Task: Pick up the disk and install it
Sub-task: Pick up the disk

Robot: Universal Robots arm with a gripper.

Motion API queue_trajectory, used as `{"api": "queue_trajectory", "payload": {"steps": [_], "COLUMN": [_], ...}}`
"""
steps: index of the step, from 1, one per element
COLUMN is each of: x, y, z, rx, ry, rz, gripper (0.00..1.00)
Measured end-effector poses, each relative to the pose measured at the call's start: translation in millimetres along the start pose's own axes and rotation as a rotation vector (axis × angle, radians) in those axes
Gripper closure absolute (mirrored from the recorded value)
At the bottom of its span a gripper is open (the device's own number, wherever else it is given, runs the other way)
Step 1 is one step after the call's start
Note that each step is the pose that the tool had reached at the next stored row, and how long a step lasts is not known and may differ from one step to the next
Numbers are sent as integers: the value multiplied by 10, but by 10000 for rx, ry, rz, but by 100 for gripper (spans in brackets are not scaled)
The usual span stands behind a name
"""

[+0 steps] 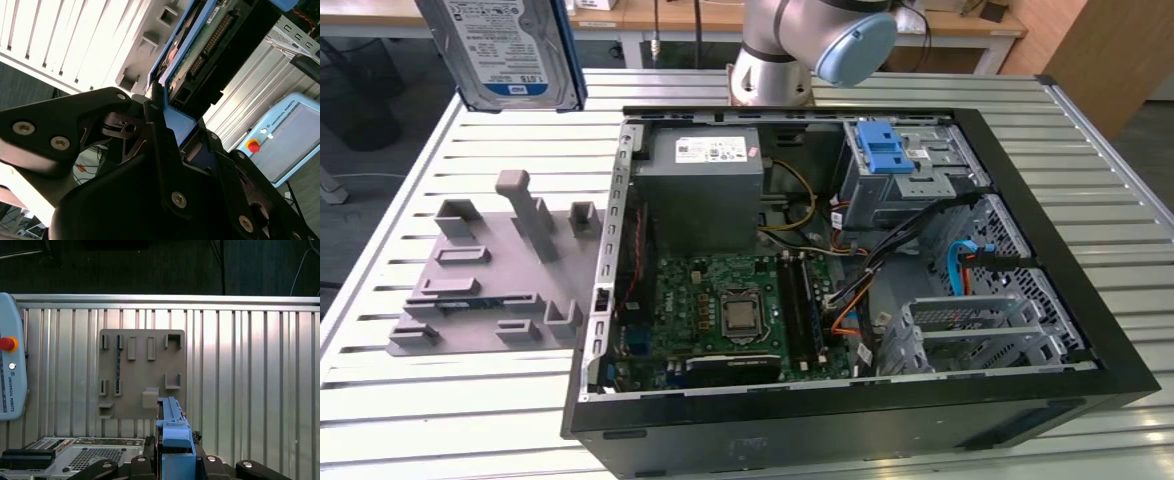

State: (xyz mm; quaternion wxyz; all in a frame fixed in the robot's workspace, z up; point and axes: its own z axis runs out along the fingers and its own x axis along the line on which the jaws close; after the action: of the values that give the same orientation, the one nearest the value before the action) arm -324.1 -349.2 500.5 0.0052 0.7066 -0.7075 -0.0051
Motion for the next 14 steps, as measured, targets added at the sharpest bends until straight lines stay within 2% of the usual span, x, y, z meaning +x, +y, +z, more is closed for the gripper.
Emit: {"api": "queue_trajectory", "payload": {"steps": [14], "x": [0], "y": [-89], "z": [-1], "rx": [0], "ry": [0], "rz": [1], "gripper": [64]}}
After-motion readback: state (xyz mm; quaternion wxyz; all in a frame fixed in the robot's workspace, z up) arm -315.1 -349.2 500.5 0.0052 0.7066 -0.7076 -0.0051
